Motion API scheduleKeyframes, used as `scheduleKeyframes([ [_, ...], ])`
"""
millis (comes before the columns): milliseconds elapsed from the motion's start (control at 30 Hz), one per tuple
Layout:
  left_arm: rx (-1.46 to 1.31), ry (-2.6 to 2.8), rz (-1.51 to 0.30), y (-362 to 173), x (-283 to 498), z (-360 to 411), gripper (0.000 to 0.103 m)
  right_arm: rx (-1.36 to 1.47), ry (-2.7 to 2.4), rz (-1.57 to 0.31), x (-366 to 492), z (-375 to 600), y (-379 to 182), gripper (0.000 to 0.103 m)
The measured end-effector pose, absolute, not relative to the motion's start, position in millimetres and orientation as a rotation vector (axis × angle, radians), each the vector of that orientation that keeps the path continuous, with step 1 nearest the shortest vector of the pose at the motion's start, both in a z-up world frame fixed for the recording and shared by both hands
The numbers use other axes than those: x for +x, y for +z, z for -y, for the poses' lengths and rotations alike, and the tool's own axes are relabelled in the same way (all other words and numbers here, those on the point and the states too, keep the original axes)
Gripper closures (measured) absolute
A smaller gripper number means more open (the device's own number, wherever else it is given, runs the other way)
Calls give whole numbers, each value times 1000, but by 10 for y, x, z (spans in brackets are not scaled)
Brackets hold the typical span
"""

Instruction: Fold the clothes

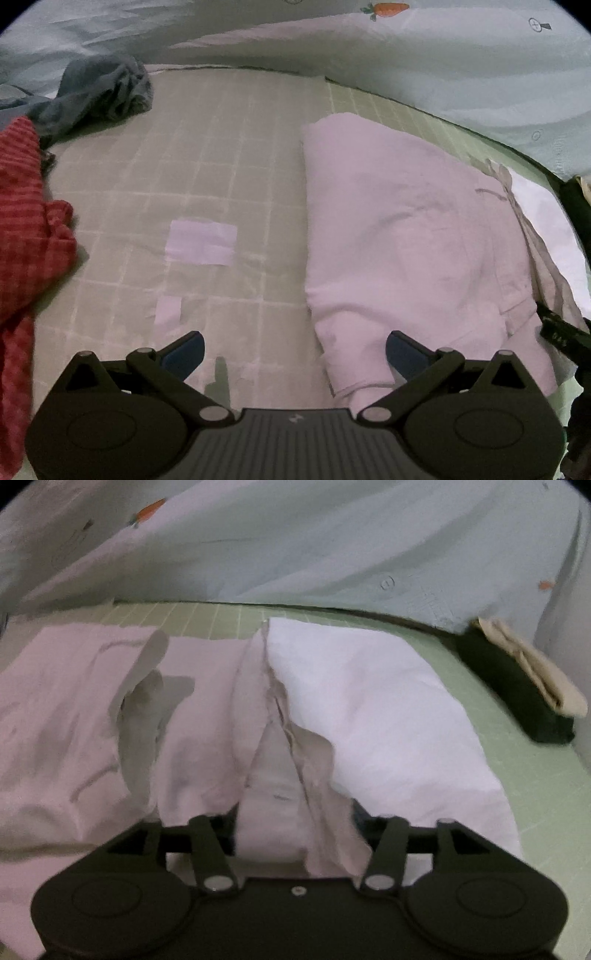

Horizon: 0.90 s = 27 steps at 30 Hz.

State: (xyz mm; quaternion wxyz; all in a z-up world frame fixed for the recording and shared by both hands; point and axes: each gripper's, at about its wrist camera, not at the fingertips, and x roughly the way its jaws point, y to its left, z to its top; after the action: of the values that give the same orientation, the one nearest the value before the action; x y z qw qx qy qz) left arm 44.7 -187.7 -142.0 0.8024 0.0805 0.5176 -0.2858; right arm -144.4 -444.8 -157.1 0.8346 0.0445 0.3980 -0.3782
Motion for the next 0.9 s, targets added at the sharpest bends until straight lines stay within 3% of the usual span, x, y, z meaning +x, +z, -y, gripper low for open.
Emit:
scheduleKeyframes([
  [67,173,-607,-1109,-1421,429,1857,0,85,-822,-855,-1449,4505,-1620,38],
  [100,171,-605,-1111,-1423,418,1849,0,85,-827,-855,-1457,4537,-1635,46],
  [167,165,-598,-1117,-1429,393,1830,0,59,-847,-872,-1477,4584,-1620,79],
  [300,141,-587,-1132,-1448,334,1783,0,6,-869,-832,-1689,4566,-1396,91],
  [433,123,-576,-1139,-1464,258,1720,0,-29,-871,-775,-2043,4404,-1037,92],
  [567,102,-558,-1154,-1494,215,1688,0,72,-781,-872,-2089,4390,-1266,90],
  [667,104,-563,-1163,-1510,174,1681,0,81,-736,-941,-1994,4368,-1454,82],
  [767,100,-564,-1161,-1509,150,1643,0,99,-662,-910,-1945,4322,-1349,59],
  [900,73,-542,-1168,-1522,174,1607,0,105,-549,-893,-1830,4198,-1286,60],
])
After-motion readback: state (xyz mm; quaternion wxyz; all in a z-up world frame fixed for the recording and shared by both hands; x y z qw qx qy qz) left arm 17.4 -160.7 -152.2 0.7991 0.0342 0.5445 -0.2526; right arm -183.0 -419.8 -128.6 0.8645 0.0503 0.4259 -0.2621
